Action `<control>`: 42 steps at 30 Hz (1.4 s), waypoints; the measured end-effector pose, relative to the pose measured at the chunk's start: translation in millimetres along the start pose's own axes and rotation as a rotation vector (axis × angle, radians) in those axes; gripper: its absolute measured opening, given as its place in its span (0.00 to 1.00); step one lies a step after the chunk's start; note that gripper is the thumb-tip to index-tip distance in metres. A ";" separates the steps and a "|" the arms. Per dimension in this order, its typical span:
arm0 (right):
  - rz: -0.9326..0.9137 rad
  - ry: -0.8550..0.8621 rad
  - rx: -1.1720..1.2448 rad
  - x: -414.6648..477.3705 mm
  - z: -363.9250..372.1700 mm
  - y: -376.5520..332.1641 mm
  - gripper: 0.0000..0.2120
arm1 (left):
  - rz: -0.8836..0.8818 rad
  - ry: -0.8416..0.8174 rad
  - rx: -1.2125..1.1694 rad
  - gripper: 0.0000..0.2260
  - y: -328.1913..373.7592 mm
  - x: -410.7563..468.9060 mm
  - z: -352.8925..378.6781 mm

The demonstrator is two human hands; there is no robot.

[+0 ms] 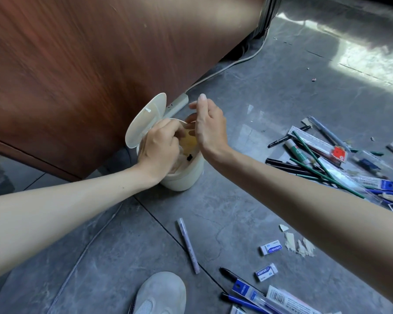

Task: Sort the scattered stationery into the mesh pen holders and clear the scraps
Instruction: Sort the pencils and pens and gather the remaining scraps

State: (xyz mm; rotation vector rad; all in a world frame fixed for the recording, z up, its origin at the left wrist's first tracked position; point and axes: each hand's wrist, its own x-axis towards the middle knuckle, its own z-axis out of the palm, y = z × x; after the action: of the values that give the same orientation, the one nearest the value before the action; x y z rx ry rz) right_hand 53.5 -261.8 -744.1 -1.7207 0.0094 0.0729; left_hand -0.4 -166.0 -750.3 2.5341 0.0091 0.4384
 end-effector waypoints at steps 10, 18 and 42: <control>0.020 0.142 -0.108 -1.5 -107.7 29.8 0.11 | 0.229 -0.221 -0.077 0.12 74.6 17.7 72.5; 0.232 -0.015 -0.736 -74.3 -249.0 108.6 0.14 | 0.525 -0.898 0.155 0.21 108.8 -24.8 156.6; 0.269 -0.281 -0.747 -136.9 -264.0 161.0 0.21 | 0.192 -1.006 -0.110 0.19 121.9 -106.6 181.6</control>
State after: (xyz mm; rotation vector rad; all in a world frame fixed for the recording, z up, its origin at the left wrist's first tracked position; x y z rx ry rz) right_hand -79.4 -551.7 -856.3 -2.4300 0.0052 0.5775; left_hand -55.2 -375.4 -861.4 2.3775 -0.6109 -0.7683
